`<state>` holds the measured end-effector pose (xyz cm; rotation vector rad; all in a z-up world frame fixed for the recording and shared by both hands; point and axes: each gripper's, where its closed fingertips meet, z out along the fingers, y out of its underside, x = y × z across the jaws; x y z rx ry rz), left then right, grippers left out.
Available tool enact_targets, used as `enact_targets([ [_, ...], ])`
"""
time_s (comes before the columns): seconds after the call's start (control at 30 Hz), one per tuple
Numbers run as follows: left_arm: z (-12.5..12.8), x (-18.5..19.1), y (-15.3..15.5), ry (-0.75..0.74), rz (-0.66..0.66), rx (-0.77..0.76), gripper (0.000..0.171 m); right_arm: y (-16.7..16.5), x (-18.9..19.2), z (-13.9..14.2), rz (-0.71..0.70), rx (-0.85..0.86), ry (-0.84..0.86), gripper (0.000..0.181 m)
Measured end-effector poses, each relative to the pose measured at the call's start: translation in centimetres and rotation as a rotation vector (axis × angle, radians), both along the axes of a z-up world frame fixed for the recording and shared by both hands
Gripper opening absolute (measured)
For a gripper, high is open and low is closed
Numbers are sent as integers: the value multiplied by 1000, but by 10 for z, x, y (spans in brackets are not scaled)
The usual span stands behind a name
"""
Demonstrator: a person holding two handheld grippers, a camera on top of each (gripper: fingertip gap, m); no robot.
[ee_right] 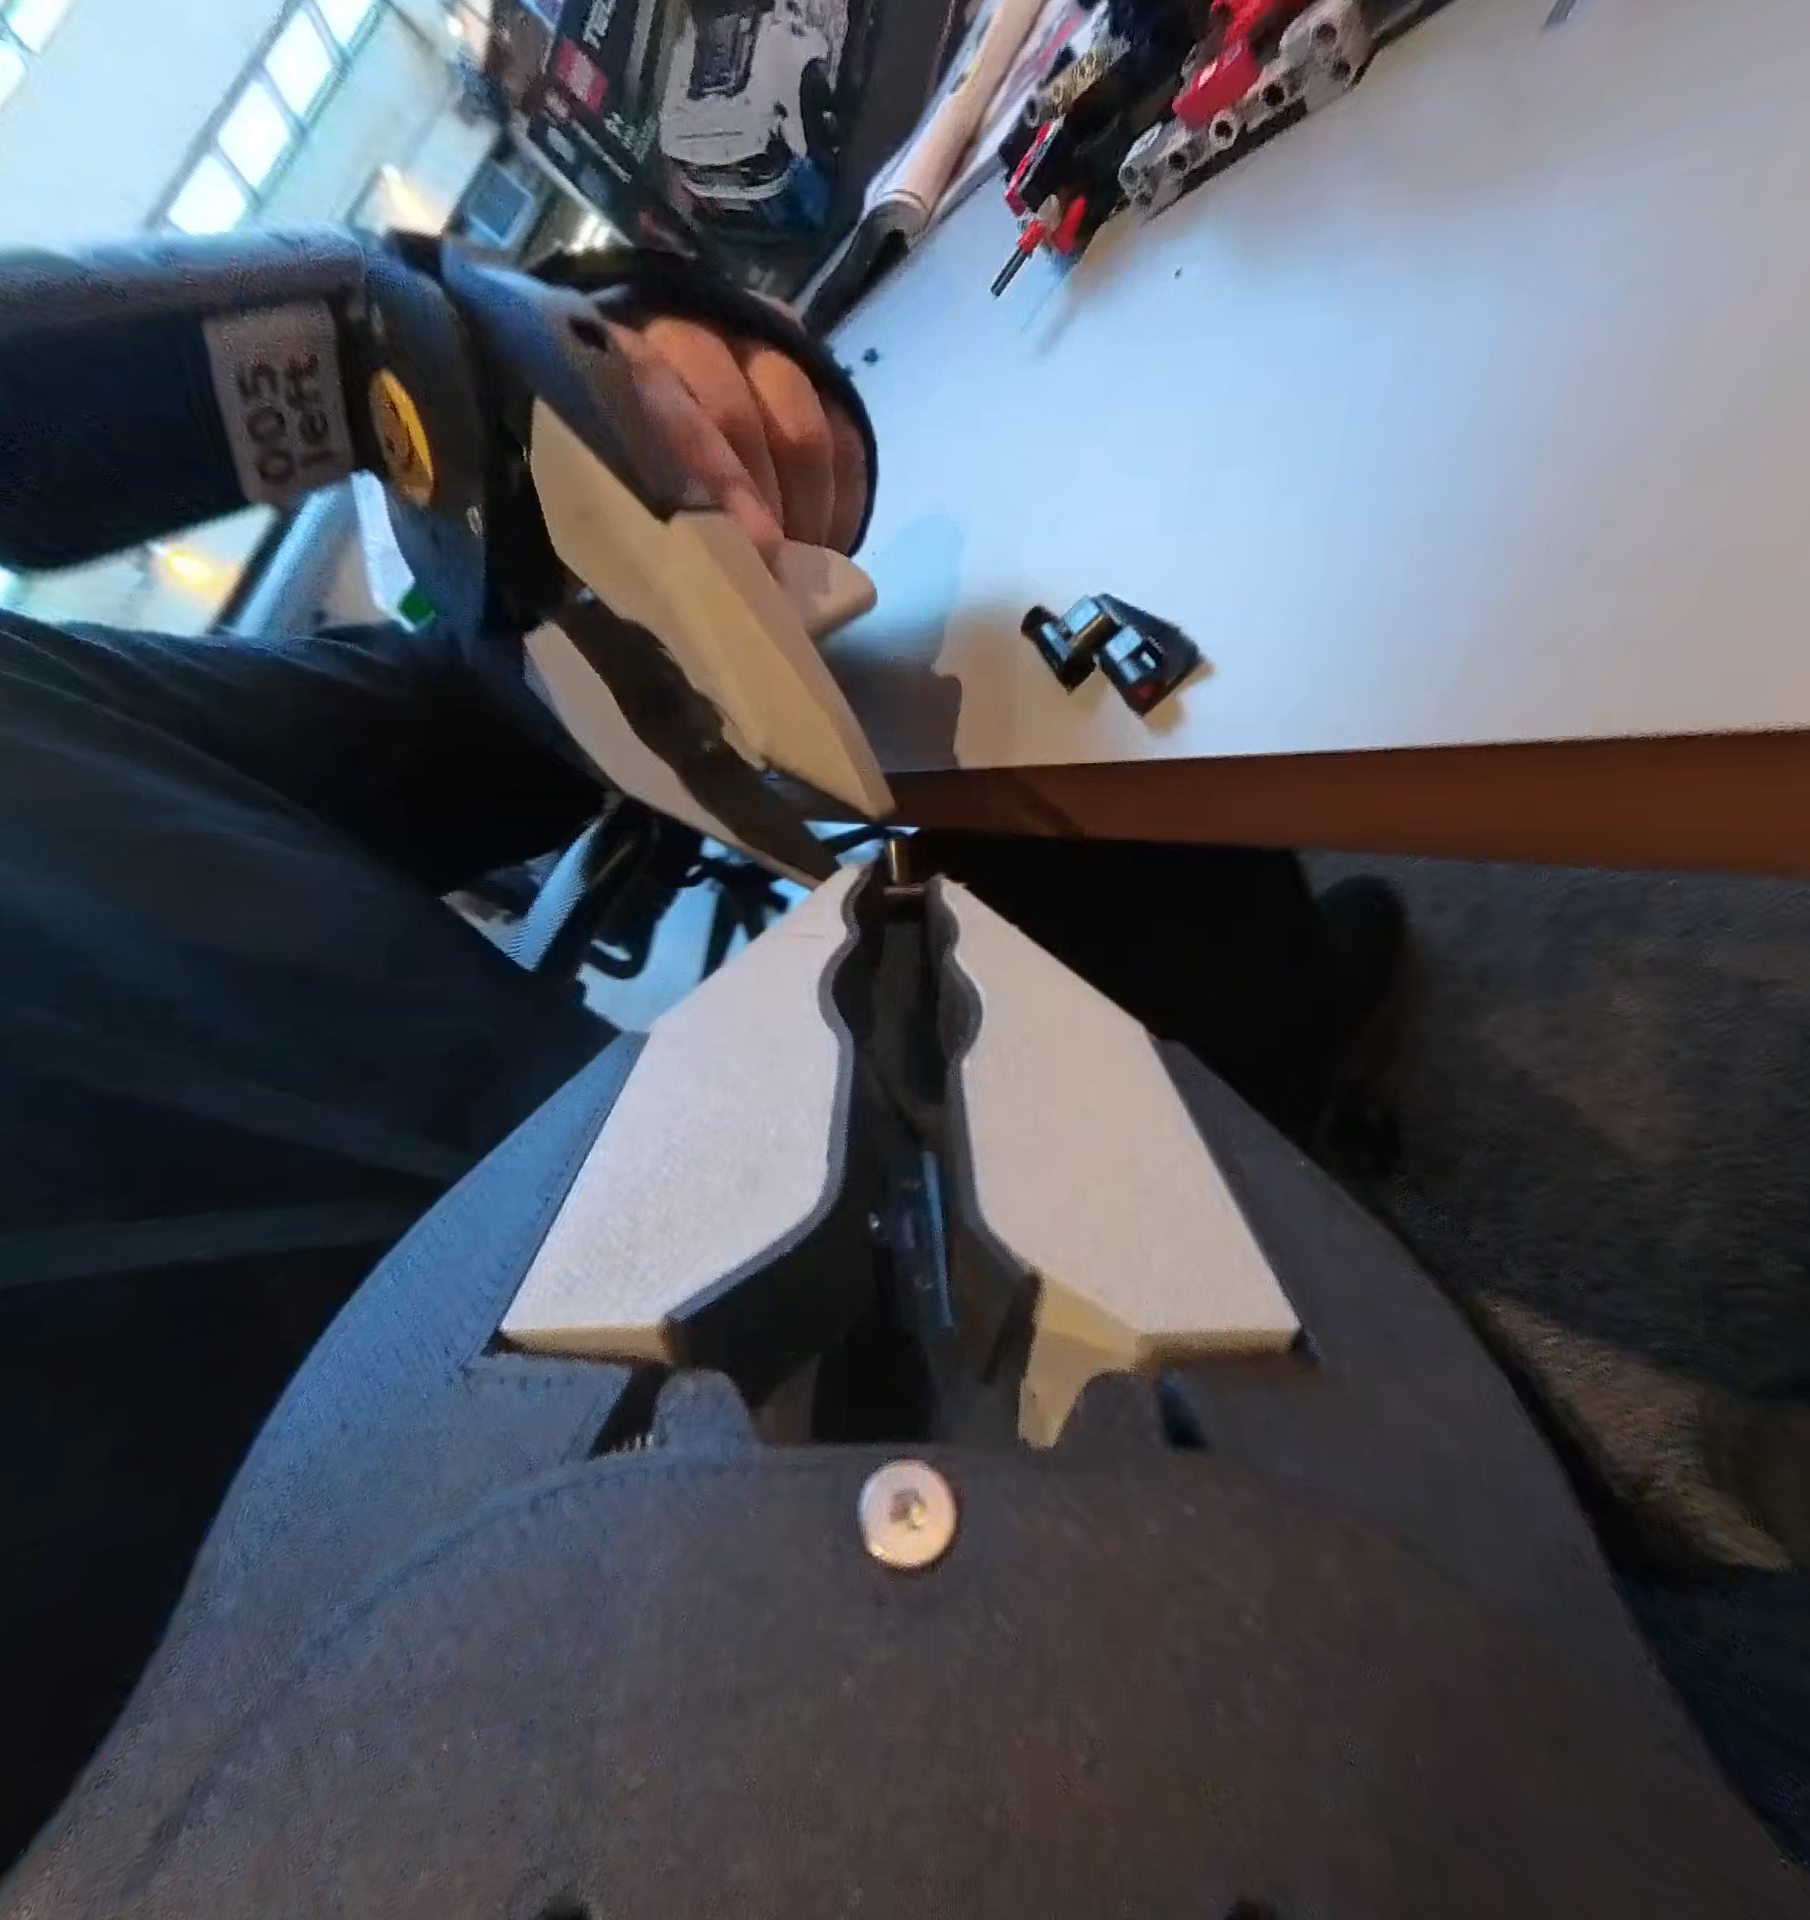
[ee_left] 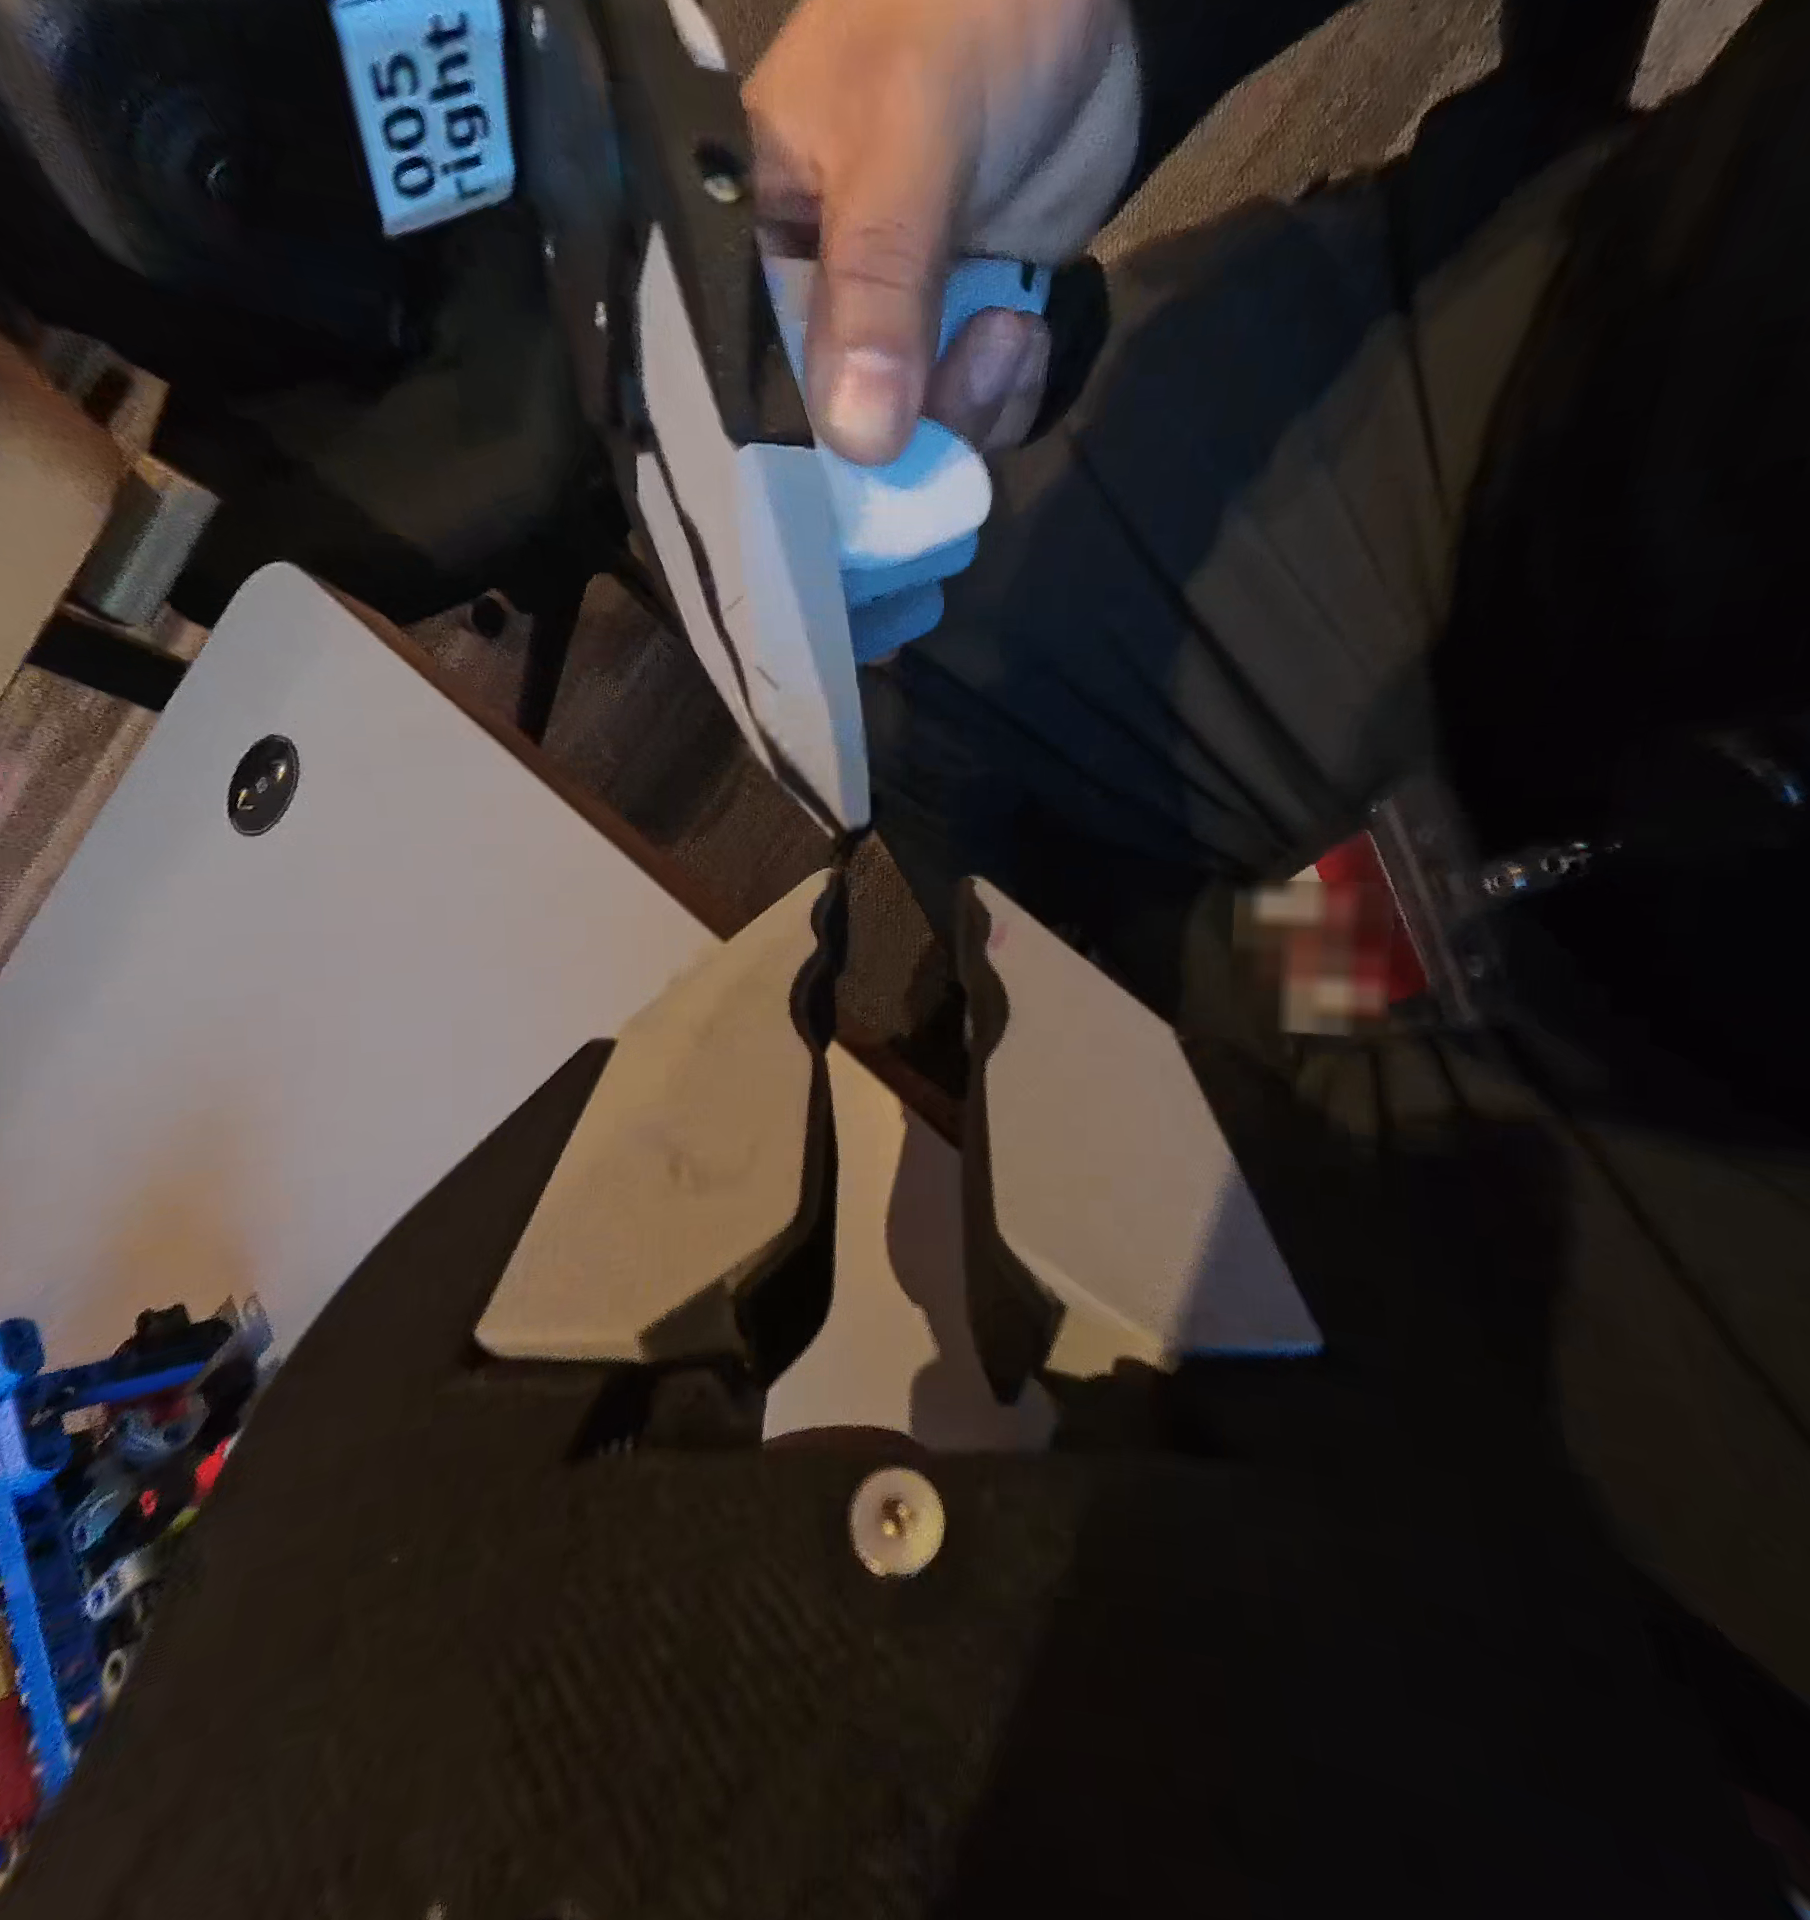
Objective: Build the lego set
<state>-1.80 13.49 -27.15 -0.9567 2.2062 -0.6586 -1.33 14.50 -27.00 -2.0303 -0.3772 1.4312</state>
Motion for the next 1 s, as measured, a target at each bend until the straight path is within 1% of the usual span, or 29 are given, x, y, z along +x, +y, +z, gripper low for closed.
enact_targets([
  [0.1,-11,4,-1,16,13,0,11,-5,-4,-6,40,-38,-2,4],
  [0.13,-12,5,-1,13,18,-6,8,-7,-5,-8,53,-46,-13,5],
  [0.27,-12,5,-9,10,-9,-29,10,-12,-9,-12,89,-74,-18,5],
  [0.3,-13,5,-10,9,-18,-22,4,-13,-10,-13,101,-82,-19,5],
  [0.4,-17,6,-9,-1,-27,25,2,-13,-9,-16,95,-84,-37,5],
  [0.47,-16,8,-5,-10,0,33,1,-9,-6,-14,65,-54,-43,5],
  [0.5,-14,10,-2,-16,27,25,1,-7,-5,-10,44,-16,-41,6],
  [0.53,-12,11,1,-17,52,-5,0,-7,-4,-4,29,33,-41,13],
  [0.57,-9,12,1,-16,66,-57,1,-7,-3,0,16,87,-62,17],
  [0.6,-5,12,-1,-18,71,-115,0,-8,-3,2,9,149,-106,16],
  [0.67,0,13,-2,-18,80,-181,0,-8,-2,4,6,296,-250,12],
  [0.83,-1,13,0,8,105,-254,1,-2,2,-1,-14,664,-693,6],
  [0.9,-2,12,1,21,110,-268,0,-1,3,-1,-29,746,-789,5],
  [1.0,-4,12,1,42,130,-295,0,0,3,-2,-34,785,-826,5],
])
